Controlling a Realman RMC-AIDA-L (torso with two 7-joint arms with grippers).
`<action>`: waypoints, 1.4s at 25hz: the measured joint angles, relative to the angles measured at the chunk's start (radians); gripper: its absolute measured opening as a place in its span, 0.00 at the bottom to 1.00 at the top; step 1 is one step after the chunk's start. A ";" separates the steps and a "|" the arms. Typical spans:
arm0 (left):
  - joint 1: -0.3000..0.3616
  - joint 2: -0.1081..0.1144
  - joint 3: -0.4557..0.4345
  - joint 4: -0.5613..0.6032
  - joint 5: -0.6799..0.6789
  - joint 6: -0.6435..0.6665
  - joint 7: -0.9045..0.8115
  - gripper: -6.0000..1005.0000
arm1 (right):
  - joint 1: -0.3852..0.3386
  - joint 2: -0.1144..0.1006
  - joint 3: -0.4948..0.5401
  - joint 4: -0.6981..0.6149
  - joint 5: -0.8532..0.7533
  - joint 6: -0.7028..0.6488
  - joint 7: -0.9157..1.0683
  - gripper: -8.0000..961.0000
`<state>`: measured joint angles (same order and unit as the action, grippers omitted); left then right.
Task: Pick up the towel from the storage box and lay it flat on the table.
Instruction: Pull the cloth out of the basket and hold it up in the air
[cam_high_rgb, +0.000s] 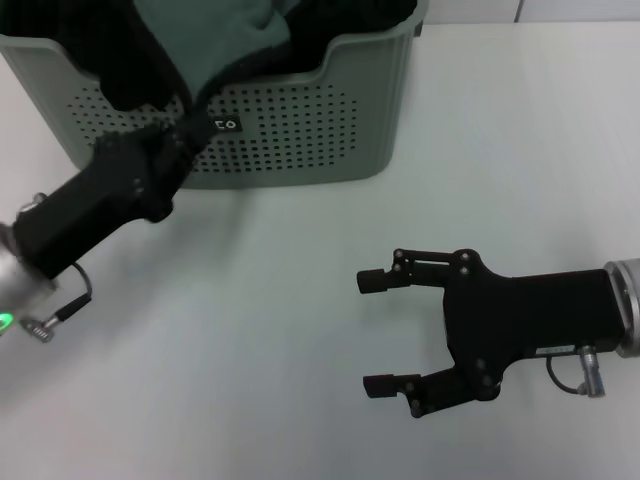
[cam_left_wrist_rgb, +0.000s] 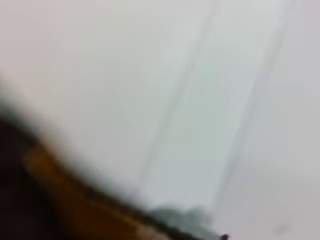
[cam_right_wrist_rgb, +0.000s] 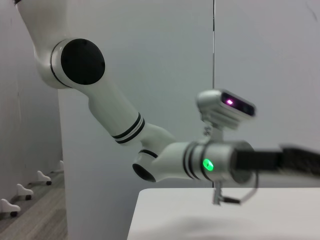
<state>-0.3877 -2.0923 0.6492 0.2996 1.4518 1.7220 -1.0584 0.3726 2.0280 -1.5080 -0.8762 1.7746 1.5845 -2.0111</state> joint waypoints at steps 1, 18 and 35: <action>0.004 0.001 0.000 0.003 -0.008 0.084 0.004 0.03 | -0.002 0.000 0.000 0.003 0.004 0.000 -0.007 0.91; 0.073 0.003 0.668 0.375 -0.794 0.327 -0.157 0.02 | 0.015 0.000 -0.190 0.140 0.379 -0.205 -0.235 0.91; 0.061 -0.003 0.704 0.241 -0.867 0.313 0.059 0.02 | 0.012 -0.001 -0.252 0.136 0.531 -0.066 -0.247 0.91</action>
<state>-0.3270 -2.0949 1.3532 0.5407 0.5851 2.0354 -0.9995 0.3850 2.0266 -1.7601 -0.7399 2.3061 1.5182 -2.2581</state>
